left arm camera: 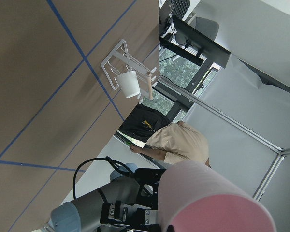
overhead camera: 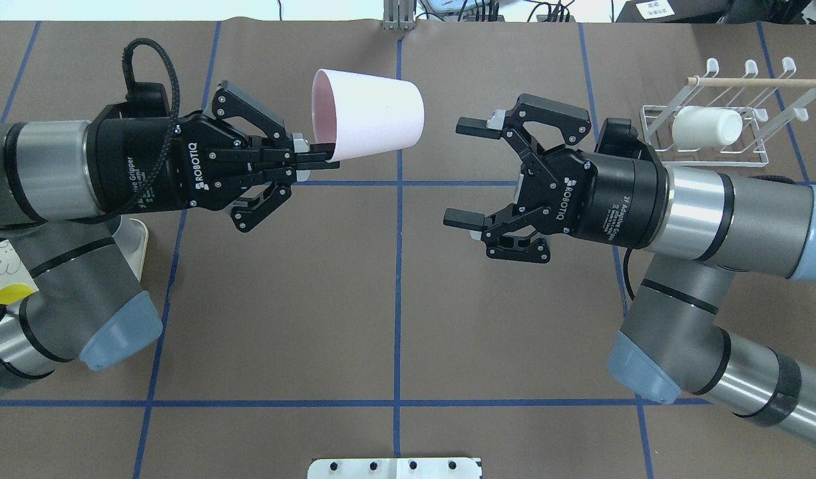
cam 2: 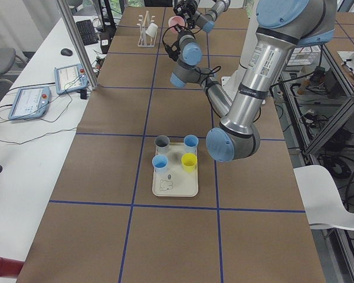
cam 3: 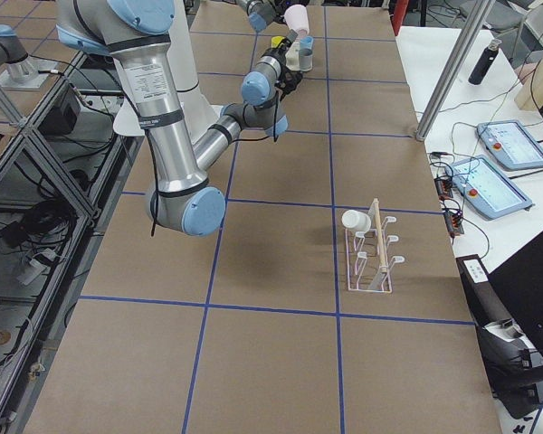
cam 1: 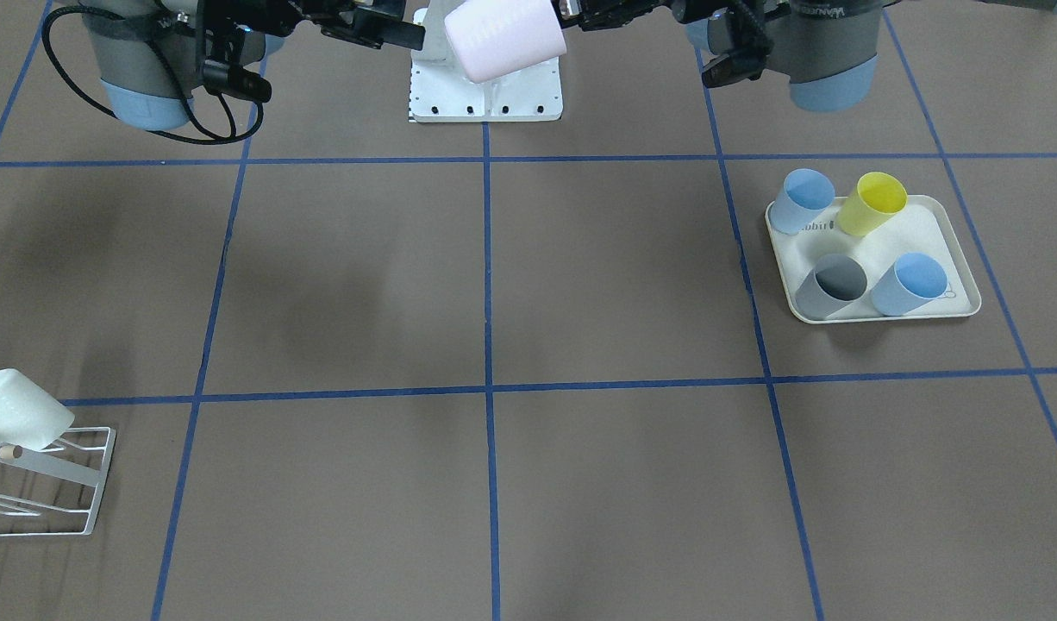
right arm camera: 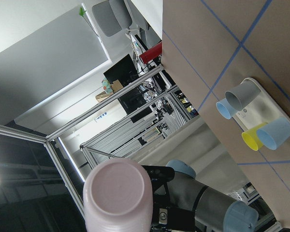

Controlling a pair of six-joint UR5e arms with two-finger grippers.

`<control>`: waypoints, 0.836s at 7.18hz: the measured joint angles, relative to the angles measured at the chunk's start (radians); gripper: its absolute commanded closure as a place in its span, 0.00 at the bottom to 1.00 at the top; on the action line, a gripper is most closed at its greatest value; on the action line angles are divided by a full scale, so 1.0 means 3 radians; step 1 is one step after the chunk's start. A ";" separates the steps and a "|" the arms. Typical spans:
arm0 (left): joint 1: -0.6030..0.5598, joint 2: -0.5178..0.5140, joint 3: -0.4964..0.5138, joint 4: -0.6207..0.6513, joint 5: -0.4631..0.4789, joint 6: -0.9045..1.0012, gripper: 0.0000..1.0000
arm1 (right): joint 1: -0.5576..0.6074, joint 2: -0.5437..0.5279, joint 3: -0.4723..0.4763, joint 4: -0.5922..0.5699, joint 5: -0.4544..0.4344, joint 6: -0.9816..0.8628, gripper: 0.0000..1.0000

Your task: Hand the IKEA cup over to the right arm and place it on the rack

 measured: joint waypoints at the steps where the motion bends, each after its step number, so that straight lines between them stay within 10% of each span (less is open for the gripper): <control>1: 0.0044 -0.0022 0.0006 0.0000 0.0001 -0.0007 1.00 | -0.0030 0.0009 -0.0002 0.0016 -0.0027 0.0003 0.01; 6: 0.0230 -0.0052 0.0005 0.0004 -0.0001 -0.0011 1.00 | -0.0040 0.0040 -0.0013 0.0018 -0.0045 0.0006 0.01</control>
